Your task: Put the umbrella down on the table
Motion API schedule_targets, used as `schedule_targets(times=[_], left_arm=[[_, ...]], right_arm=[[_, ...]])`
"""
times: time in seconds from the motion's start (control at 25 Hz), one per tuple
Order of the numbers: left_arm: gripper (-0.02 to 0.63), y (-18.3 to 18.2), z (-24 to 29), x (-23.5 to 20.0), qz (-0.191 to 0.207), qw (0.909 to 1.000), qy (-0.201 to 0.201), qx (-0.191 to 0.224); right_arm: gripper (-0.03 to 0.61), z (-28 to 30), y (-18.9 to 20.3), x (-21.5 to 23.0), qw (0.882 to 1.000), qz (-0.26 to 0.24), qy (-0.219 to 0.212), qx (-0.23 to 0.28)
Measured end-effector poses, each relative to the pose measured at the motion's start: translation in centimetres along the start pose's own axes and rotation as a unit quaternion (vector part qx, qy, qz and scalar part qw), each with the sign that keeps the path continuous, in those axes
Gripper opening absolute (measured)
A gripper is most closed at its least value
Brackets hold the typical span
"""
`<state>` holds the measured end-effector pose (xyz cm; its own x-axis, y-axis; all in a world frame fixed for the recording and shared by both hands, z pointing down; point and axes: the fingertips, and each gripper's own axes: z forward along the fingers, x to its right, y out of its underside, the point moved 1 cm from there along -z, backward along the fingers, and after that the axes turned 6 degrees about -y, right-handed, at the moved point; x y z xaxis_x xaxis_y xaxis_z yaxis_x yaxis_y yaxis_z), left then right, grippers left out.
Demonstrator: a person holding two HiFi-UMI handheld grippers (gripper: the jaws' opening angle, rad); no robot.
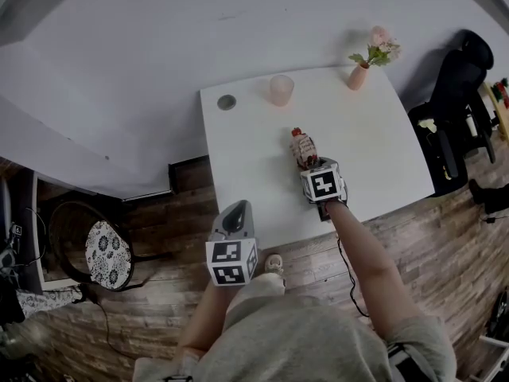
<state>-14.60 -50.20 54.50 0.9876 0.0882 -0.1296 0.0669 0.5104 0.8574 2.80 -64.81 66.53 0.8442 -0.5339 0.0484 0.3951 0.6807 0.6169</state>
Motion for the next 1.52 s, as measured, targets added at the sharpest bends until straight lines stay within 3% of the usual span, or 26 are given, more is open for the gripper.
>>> schedule_targets(times=[0.48,0.76,1.2,1.52], left_arm=[[0.009,0.8,-0.7,0.3,-0.002,1.0,0.002,-0.003],[0.009,1.8,-2.5,1.0,0.001,1.0,0.006,-0.003],[0.009,3.6,-8.4,4.2,0.002,0.9998,0.019,0.009],[0.009,5.7,-13.6,5.9,-0.002,0.9997,0.016,0.02]], right_arm=[[0.275,0.7,-0.4,0.1,1.0,-0.006,0.008,-0.003],[0.321,-1.7,0.3,-0.5,1.0,0.021,-0.001,0.015],[0.319,-11.9,2.8,-5.6,0.992,0.045,-0.025,0.118],[0.316,-19.2,5.4,-10.0,0.985,0.018,-0.031,0.17]])
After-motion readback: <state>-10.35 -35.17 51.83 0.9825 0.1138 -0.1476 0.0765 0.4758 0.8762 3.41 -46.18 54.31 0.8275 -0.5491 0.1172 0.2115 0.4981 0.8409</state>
